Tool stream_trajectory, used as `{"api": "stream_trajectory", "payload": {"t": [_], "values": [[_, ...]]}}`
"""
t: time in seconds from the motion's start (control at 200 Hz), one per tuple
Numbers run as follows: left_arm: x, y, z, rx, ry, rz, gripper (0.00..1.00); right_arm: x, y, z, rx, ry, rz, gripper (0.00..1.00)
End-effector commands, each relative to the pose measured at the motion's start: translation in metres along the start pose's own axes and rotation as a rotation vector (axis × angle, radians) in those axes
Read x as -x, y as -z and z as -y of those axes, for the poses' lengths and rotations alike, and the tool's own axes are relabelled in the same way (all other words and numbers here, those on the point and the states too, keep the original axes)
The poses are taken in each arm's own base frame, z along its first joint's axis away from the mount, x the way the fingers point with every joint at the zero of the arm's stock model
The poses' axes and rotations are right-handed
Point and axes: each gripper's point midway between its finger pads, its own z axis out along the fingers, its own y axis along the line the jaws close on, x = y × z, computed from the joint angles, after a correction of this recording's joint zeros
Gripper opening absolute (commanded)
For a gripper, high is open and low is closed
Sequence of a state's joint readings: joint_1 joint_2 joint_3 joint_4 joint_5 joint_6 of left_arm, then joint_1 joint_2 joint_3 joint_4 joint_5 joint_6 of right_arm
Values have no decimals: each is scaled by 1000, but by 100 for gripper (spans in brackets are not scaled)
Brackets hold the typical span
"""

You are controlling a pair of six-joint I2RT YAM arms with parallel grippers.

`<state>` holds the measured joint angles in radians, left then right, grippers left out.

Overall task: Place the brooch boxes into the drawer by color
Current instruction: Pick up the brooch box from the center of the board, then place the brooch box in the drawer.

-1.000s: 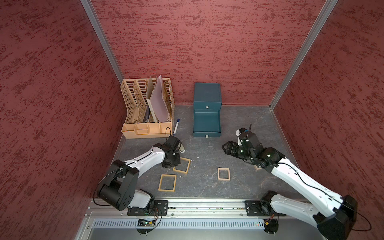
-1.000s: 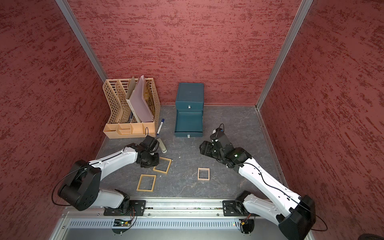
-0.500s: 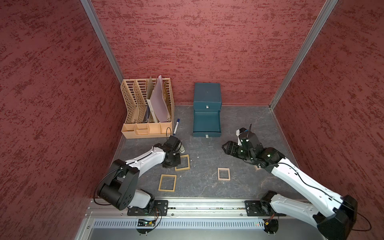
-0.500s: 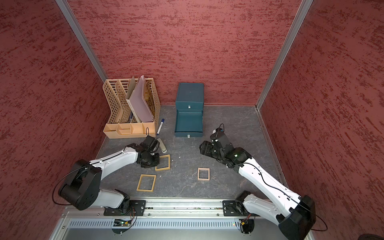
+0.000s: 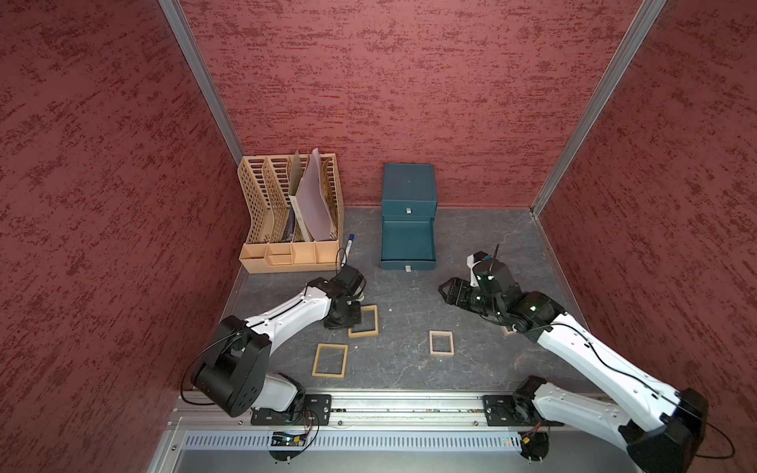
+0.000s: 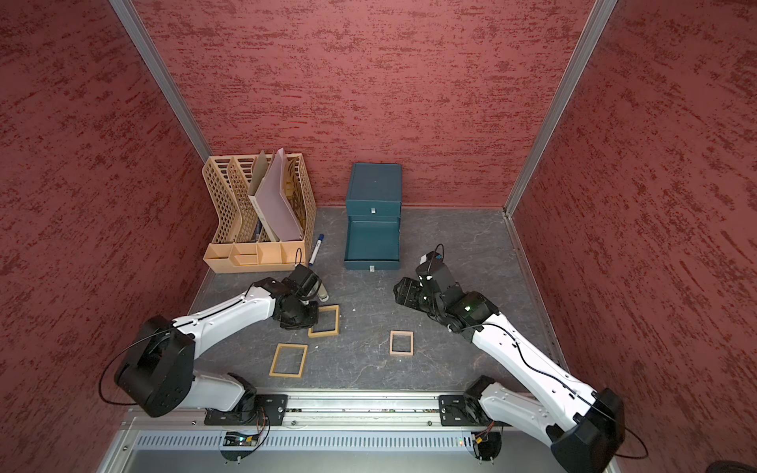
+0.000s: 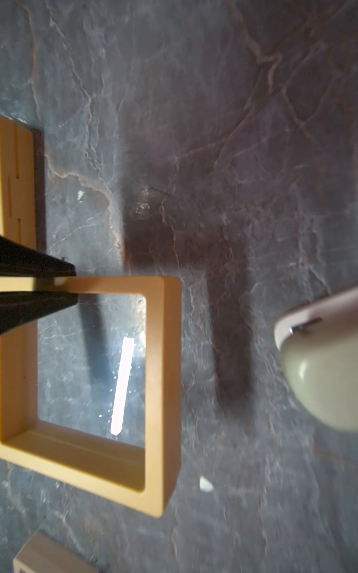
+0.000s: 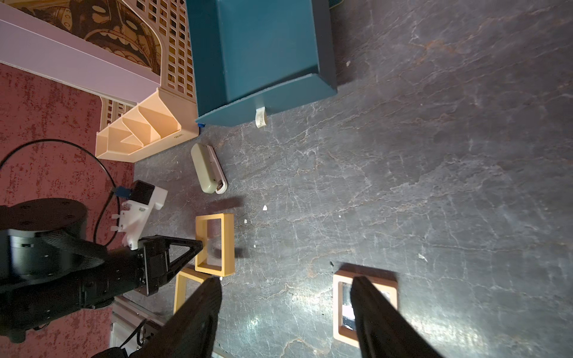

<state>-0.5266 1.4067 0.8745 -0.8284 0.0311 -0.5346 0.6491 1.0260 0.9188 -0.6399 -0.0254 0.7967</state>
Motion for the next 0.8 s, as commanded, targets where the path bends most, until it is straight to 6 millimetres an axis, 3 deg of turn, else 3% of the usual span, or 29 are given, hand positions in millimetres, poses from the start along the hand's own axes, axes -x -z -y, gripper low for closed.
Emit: {"api": "stream_trajectory", "payload": {"t": [0.0,0.13,0.296,0.546,0.796], "values": [[18,40,9,-13,11,84,0,7,9,-9,29,2,32,71],[47,73,27,-39,-6,149,0,8,11,-10,30,3,38,71],[91,91,56,-73,-30,207,0,11,17,-11,34,-1,50,70],[161,97,97,-115,-63,264,0,10,18,-10,30,-4,51,70],[209,84,129,-128,-88,283,0,10,20,-8,24,-9,53,70]]}}
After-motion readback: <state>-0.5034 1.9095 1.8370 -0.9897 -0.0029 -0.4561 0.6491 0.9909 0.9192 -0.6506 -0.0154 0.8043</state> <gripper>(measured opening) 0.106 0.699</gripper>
